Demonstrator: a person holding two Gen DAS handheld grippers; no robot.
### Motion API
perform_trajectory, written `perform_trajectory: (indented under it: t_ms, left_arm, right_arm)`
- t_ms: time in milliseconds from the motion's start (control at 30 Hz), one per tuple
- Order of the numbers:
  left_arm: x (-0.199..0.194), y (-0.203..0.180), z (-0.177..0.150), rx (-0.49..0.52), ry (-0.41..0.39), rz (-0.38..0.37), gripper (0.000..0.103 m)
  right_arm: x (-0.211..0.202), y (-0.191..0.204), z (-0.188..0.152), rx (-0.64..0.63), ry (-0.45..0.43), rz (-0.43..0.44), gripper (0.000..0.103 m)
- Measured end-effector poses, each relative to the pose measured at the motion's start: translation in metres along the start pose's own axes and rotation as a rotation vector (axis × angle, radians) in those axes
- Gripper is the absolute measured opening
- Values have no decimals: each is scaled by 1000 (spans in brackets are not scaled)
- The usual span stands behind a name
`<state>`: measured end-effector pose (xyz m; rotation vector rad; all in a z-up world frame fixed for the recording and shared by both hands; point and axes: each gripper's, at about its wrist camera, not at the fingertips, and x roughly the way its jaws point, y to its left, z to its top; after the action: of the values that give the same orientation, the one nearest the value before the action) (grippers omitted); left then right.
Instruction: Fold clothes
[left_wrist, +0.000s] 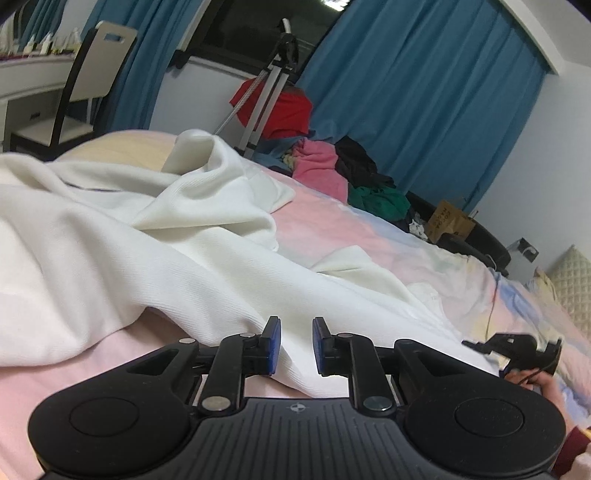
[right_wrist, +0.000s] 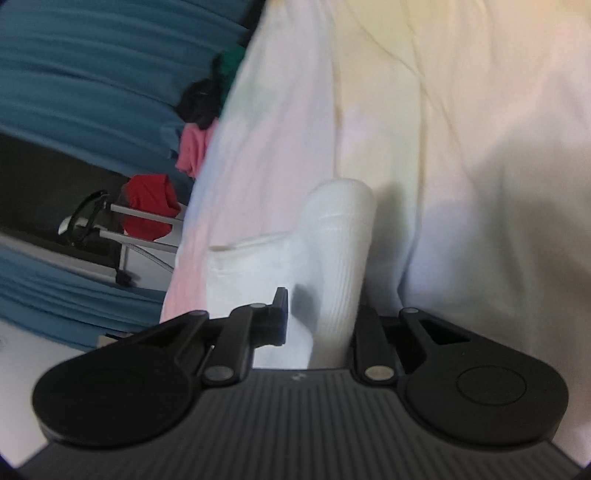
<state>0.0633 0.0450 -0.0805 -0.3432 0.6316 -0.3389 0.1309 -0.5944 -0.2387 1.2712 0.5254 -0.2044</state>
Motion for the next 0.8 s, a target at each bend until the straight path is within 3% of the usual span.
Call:
perform_trajectory:
  t_ms: [100, 267, 300, 367, 400, 467, 500, 633, 800]
  left_arm:
    - [1, 3, 2, -25, -2, -8, 18]
    - [-3, 10, 6, -87, -11, -40, 20]
    - [-8, 13, 7, -109, -15, -44, 22]
    - [-22, 21, 9, -171, -22, -45, 41]
    - [-28, 28, 9, -220, -21, -34, 49]
    - [-41, 51, 5, -355, -6, 12, 76]
    - [-48, 62, 3, -422, 1, 36, 85]
    - [-63, 124, -13, -778, 21, 140, 84]
    - [-67, 176, -32, -1102, -73, 187, 82]
  right_arm:
    - [-11, 10, 1, -79, -27, -16, 7]
    - [-48, 29, 13, -121, -175, 20, 6]
    - [-57, 28, 18, -121, -215, 15, 6]
    - [-73, 24, 27, -121, -295, 2, 6]
    - [-77, 19, 31, -117, -310, -12, 6]
    - [-79, 9, 37, -107, -316, -45, 7]
    - [-77, 4, 38, -103, -303, -64, 7]
    - [-71, -10, 40, -55, -280, -98, 7]
    - [-71, -5, 36, -71, -292, -98, 7]
